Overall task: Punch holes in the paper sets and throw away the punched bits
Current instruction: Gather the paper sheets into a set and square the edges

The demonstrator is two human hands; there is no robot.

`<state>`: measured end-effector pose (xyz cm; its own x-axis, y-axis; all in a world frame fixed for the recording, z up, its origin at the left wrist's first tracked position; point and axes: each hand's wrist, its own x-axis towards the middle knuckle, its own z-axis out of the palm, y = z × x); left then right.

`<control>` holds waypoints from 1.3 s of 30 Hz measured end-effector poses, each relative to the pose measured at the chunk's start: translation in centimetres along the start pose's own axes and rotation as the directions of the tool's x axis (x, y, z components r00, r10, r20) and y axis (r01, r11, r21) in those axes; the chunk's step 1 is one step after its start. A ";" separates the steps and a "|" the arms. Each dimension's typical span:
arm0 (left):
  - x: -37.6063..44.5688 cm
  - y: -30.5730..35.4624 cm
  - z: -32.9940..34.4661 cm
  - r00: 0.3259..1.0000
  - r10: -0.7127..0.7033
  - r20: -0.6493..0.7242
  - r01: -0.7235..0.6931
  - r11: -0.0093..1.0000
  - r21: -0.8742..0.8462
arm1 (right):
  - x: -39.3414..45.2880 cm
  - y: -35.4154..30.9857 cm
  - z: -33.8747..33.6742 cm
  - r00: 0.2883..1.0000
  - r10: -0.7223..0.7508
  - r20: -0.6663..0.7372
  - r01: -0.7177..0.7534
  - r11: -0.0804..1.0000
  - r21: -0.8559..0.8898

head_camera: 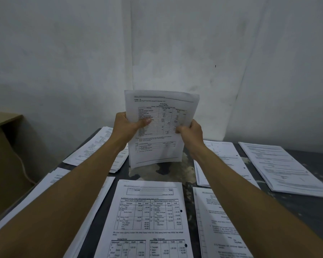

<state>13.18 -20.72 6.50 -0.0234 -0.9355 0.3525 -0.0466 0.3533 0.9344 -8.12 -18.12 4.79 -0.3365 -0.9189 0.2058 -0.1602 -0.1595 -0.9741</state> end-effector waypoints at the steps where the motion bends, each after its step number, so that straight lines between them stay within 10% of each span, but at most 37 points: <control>1: -0.1 0.0 0.1 1.000 0.004 -0.002 -0.004 1.000 -0.001 | -0.1 0.0 0.0 1.000 0.000 0.007 0.000 1.000 -0.002; 15: 0.0 2.9 0.9 0.997 0.074 -0.035 -0.078 0.986 -0.144 | -0.4 -4.0 -4.3 0.982 -0.189 -0.010 0.189 0.982 0.006; 39: -6.0 10.2 21.6 0.900 0.108 0.422 0.026 0.954 -0.300 | -8.6 -6.4 -28.5 0.950 -0.154 -0.272 0.161 0.987 0.003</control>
<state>-8.74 -11.35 12.76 -0.4476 -0.8016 0.3965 0.2540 0.3111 0.9158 -30.66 1.07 11.98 -0.5469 -0.7504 0.3712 -0.2095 -0.3065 -0.9285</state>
